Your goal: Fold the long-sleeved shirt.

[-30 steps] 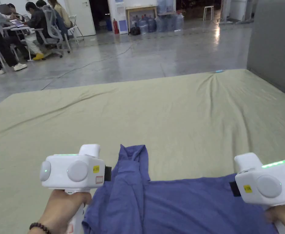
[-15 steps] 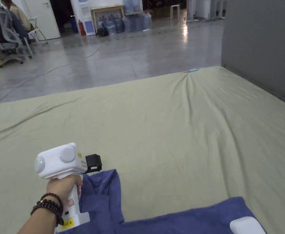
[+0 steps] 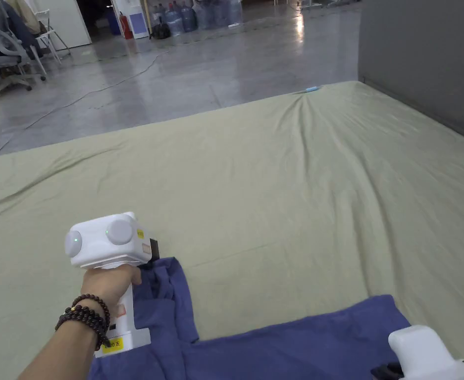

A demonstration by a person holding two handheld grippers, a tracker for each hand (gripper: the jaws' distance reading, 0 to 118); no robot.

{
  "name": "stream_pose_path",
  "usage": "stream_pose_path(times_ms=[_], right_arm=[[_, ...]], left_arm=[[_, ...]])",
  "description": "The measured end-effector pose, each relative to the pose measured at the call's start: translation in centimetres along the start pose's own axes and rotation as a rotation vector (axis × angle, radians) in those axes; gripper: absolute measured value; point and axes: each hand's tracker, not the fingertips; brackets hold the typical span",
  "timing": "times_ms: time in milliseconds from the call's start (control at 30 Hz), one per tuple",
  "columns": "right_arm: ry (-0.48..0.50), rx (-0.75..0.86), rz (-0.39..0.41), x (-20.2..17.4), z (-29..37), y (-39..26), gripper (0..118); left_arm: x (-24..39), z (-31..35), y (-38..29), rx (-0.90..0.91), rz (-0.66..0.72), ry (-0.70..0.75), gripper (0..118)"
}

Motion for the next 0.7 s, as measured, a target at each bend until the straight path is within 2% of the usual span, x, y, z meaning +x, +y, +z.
stream_pose_path(times_ms=[133,333,467,600,633,700], right_arm=[[0.021,0.042,-0.020,-0.1,1.7,0.2,0],[0.036,0.090,-0.001,-1.4,5.0,-0.5,0],[0.047,0.104,0.010,-2.6,7.1,-1.7,0],[0.047,0.111,0.033,-3.8,9.0,-2.9,0],[0.049,0.113,0.037,-4.0,9.6,-3.2,0],[0.054,0.120,0.044,-4.4,10.6,-3.7,0]], left_arm=[[0.0,8.2,-3.0,0.108,-0.066,-0.045,0],[0.8,17.7,-12.3,0.144,-0.099,-0.092,0],[1.3,18.7,-18.7,0.140,-0.098,-0.064,0],[1.3,15.9,-24.2,0.057,-0.042,-0.041,4],[1.0,15.0,-25.4,0.029,-0.044,-0.075,13],[0.8,14.2,-27.0,-0.040,-0.038,-0.068,73]])
